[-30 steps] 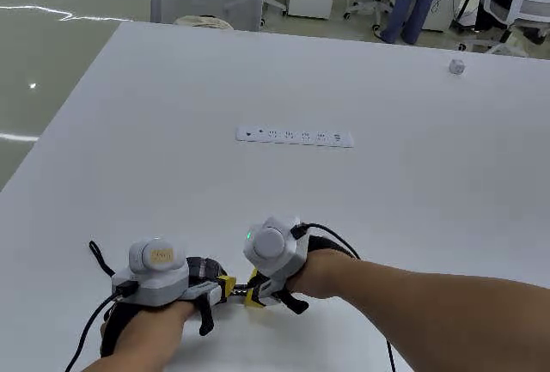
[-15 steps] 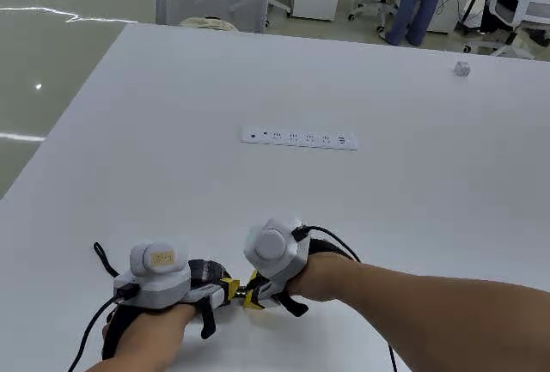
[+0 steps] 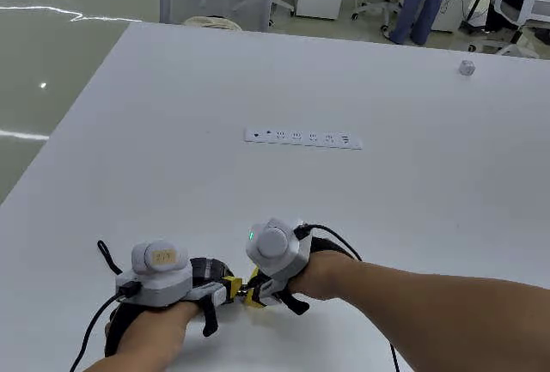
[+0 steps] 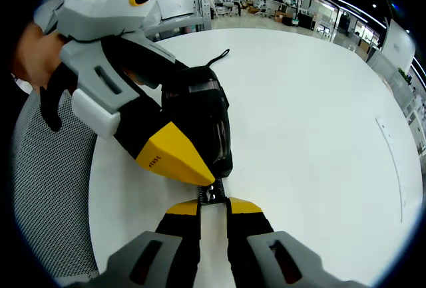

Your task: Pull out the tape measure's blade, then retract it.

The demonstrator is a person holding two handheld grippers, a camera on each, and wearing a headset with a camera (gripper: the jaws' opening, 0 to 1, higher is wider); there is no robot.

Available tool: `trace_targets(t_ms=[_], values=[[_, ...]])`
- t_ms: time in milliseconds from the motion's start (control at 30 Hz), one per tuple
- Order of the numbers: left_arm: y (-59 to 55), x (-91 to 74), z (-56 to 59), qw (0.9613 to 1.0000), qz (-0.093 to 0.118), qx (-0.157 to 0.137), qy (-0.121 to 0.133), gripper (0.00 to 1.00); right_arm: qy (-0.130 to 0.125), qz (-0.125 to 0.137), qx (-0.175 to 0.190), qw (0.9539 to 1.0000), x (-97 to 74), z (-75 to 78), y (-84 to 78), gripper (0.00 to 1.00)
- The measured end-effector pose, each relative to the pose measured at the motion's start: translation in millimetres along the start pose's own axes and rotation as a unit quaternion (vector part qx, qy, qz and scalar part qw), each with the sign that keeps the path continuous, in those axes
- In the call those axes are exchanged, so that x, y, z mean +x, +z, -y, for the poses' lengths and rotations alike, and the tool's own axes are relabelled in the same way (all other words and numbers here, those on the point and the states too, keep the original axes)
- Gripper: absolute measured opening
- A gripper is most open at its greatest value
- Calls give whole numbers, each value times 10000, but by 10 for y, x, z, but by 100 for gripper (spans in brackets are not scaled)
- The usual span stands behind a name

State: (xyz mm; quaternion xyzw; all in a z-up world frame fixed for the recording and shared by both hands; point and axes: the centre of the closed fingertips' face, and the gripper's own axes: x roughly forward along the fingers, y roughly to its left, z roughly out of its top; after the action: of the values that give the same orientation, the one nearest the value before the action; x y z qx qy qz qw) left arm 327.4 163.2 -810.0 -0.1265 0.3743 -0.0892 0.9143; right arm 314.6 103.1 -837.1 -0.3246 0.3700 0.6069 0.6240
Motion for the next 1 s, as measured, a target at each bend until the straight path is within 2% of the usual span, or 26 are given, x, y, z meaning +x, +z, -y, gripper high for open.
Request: trace_targets(t_ms=[167, 400, 700, 1000], values=[[6, -4, -1, 10000, 27, -15, -32, 62, -1, 36, 37, 10000, -3, 5, 3, 13], [5, -1, 3, 10000, -11, 43, 55, 61, -48, 16, 87, 9999, 7, 0, 21, 13], [12, -8, -5, 10000, -34, -7, -14, 61, -20, 134, 70, 9999, 17, -4, 46, 13], [14, -10, -5, 10000, -32, -19, -34, 61, -9, 112, 45, 9999, 31, 1, 67, 13]])
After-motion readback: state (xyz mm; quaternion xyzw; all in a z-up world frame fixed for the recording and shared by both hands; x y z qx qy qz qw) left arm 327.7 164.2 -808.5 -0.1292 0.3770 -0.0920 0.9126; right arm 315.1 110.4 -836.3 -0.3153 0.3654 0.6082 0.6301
